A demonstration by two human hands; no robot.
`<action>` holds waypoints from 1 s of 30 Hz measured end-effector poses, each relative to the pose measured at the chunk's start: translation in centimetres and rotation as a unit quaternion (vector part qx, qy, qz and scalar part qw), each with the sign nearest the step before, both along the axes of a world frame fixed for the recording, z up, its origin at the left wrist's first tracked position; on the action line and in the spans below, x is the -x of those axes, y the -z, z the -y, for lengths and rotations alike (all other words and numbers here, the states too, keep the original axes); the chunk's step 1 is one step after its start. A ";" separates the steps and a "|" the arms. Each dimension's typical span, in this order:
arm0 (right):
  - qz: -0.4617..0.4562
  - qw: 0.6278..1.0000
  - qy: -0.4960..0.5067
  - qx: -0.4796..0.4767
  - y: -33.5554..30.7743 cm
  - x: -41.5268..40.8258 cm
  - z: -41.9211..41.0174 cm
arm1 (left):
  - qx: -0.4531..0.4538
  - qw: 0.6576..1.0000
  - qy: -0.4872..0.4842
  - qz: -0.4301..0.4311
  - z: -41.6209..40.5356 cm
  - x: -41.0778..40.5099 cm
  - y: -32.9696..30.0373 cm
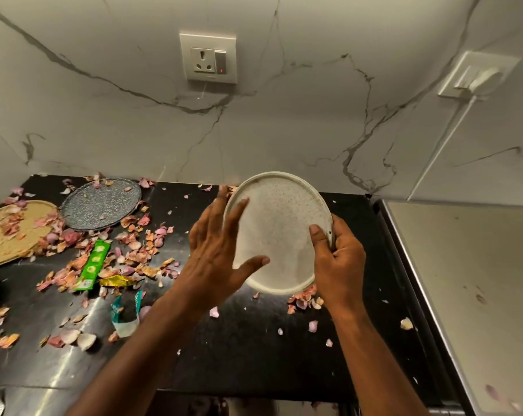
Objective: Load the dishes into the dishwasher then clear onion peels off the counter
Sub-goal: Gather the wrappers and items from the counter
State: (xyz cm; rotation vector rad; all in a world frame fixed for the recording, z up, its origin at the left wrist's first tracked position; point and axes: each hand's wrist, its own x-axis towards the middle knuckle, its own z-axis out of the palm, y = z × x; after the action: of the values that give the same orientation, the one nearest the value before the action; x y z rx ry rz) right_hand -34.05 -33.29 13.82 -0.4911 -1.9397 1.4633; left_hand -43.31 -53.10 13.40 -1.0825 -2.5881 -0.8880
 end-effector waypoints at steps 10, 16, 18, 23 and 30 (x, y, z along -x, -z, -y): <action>0.001 0.993 0.057 0.107 0.4 -4.7 -5.4 | -0.103 0.928 -0.074 0.351 -3.5 -2.0 -1.1; 0.087 0.979 0.083 0.164 2.4 -9.1 -9.4 | -0.135 0.919 -0.050 0.368 -7.7 -6.3 -0.9; 0.118 0.972 0.090 0.180 3.7 -10.7 -10.5 | -0.118 0.916 -0.036 0.382 -9.2 -8.0 -0.4; 0.161 0.959 0.110 0.204 5.2 -14.9 -12.6 | -0.078 0.907 -0.021 0.414 -11.8 -11.3 0.9; 0.159 0.951 0.189 0.185 4.2 -19.6 -13.8 | -0.063 0.891 0.034 0.449 -14.4 -14.3 1.0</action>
State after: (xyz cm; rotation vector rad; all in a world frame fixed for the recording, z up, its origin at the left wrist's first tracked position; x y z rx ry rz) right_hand -14.46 -19.46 9.61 -1.2629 -1.6691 1.5591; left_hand -28.97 -38.72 12.42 -0.8392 -3.0950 -1.9137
